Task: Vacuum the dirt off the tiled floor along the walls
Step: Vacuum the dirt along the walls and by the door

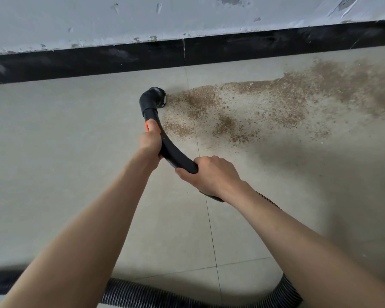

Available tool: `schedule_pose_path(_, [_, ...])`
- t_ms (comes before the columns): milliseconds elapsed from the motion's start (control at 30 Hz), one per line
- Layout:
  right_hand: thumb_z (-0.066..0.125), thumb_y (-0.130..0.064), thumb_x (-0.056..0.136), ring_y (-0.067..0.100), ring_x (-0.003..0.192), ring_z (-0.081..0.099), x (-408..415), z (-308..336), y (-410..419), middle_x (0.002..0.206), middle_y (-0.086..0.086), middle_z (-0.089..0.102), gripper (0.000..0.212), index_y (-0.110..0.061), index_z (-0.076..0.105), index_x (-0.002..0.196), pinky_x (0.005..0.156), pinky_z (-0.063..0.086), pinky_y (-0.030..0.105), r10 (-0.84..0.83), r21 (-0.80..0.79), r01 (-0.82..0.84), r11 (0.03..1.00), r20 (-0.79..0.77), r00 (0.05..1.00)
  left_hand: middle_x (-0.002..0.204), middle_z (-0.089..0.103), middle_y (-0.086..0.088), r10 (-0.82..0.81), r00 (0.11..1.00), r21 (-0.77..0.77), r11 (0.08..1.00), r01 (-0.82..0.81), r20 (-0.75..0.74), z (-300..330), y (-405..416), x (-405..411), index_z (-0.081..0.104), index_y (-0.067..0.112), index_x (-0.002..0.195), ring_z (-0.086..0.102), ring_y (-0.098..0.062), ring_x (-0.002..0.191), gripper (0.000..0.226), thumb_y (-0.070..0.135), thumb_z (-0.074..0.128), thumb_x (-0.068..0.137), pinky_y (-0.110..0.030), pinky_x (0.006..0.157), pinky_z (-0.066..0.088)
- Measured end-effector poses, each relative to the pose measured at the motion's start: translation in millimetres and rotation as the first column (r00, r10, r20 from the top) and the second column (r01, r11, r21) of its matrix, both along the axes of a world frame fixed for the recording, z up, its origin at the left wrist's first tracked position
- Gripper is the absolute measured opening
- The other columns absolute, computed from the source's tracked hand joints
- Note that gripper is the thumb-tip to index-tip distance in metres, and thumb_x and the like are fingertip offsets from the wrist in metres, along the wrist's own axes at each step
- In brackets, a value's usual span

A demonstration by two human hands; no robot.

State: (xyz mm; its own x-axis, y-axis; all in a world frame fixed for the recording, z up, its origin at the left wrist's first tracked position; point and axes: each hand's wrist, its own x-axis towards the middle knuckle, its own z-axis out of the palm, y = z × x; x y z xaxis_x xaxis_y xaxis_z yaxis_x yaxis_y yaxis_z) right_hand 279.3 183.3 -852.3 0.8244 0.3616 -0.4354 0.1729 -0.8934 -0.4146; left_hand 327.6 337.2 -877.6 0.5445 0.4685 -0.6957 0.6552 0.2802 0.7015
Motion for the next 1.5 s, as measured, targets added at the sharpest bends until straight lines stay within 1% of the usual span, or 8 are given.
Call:
schedule_pose_path(200, [0.045, -0.069, 0.087, 0.016, 0.060, 0.055, 7, 0, -18, 0.068, -0.002, 0.059, 0.050, -0.021, 0.051, 0.074, 0.050, 0.033, 0.029, -0.020, 0.010, 0.021, 1.000, -0.016, 1.000, 0.082, 0.051, -0.005, -0.023, 1.000, 0.016, 1.000, 0.023, 0.005, 2, -16, 7, 0.046, 0.014, 0.079, 0.054, -0.022, 0.079, 0.033, 0.040, 0.034, 0.096, -0.029, 0.057, 0.046])
schedule_pose_path(300, [0.044, -0.068, 0.088, 0.018, 0.061, 0.056, 10, -1, -29, 0.067, -0.002, 0.060, 0.051, -0.020, 0.052, 0.075, 0.051, 0.035, 0.029, -0.028, 0.016, 0.028, 0.999, -0.015, 0.999, 0.082, 0.051, -0.003, -0.041, 0.999, 0.023, 0.999, 0.041, 0.005, 3, -28, 12, 0.048, 0.011, 0.088, 0.053, -0.018, 0.074, 0.034, 0.041, 0.034, 0.096, -0.028, 0.052, 0.043])
schedule_pose_path(400, [0.044, -0.068, 0.088, 0.017, 0.058, 0.055, 11, -3, -42, 0.063, -0.003, 0.058, 0.050, -0.020, 0.050, 0.072, 0.049, 0.033, 0.028, -0.048, 0.027, 0.048, 0.998, -0.004, 0.999, 0.081, 0.049, -0.003, -0.070, 0.998, 0.027, 0.997, 0.069, 0.009, 1, -42, 17, 0.048, 0.012, 0.084, 0.051, -0.017, 0.072, 0.032, 0.039, 0.035, 0.095, -0.028, 0.053, 0.043])
schedule_pose_path(767, [0.045, -0.069, 0.088, 0.017, 0.062, 0.058, 28, -7, -96, 0.064, -0.003, 0.060, 0.050, -0.021, 0.051, 0.072, 0.052, 0.037, 0.029, -0.116, 0.052, 0.119, 0.992, -0.049, 0.992, 0.079, 0.052, -0.002, -0.080, 0.997, 0.029, 0.996, 0.080, -0.005, -6, -95, 43, 0.050, 0.012, 0.105, 0.054, -0.017, 0.072, 0.036, 0.043, 0.035, 0.094, -0.028, 0.056, 0.047])
schedule_pose_path(1000, [0.044, -0.068, 0.089, 0.017, 0.061, 0.060, 42, -8, -116, 0.065, -0.002, 0.063, 0.051, -0.020, 0.054, 0.074, 0.053, 0.040, 0.029, -0.145, 0.089, 0.148, 0.985, -0.045, 0.988, 0.077, 0.051, -0.002, -0.146, 0.989, 0.048, 0.988, 0.146, -0.005, -8, -117, 65, 0.050, 0.011, 0.100, 0.053, -0.017, 0.071, 0.035, 0.043, 0.037, 0.094, -0.028, 0.055, 0.046])
schedule_pose_path(1267, [0.044, -0.068, 0.089, 0.017, 0.065, 0.064, 45, -16, -149, 0.067, -0.002, 0.067, 0.050, -0.021, 0.054, 0.075, 0.054, 0.043, 0.028, -0.218, 0.122, 0.225, 0.967, -0.068, 0.974, 0.076, 0.052, -0.002, -0.241, 0.970, 0.092, 0.967, 0.238, 0.018, -13, -153, 79, 0.048, 0.017, 0.078, 0.054, -0.017, 0.070, 0.034, 0.044, 0.036, 0.094, -0.028, 0.055, 0.045])
schedule_pose_path(1433, [0.045, -0.067, 0.088, 0.015, 0.066, 0.066, 47, -19, -170, 0.065, -0.003, 0.069, 0.049, -0.021, 0.058, 0.076, 0.057, 0.045, 0.028, -0.294, 0.146, 0.300, 0.943, -0.061, 0.954, 0.076, 0.051, -0.003, -0.311, 0.950, 0.110, 0.945, 0.307, 0.019, -14, -179, 91, 0.048, 0.013, 0.079, 0.053, -0.018, 0.070, 0.040, 0.046, 0.033, 0.096, -0.034, 0.073, 0.051])
schedule_pose_path(1500, [0.045, -0.067, 0.087, 0.015, 0.065, 0.066, 48, -20, -179, 0.064, -0.004, 0.068, 0.048, -0.022, 0.058, 0.076, 0.057, 0.046, 0.028, -0.321, 0.148, 0.327, 0.934, -0.059, 0.945, 0.075, 0.050, -0.003, -0.341, 0.940, 0.119, 0.934, 0.337, 0.017, -15, -190, 95, 0.050, 0.010, 0.089, 0.052, -0.018, 0.069, 0.041, 0.046, 0.033, 0.096, -0.033, 0.072, 0.049])
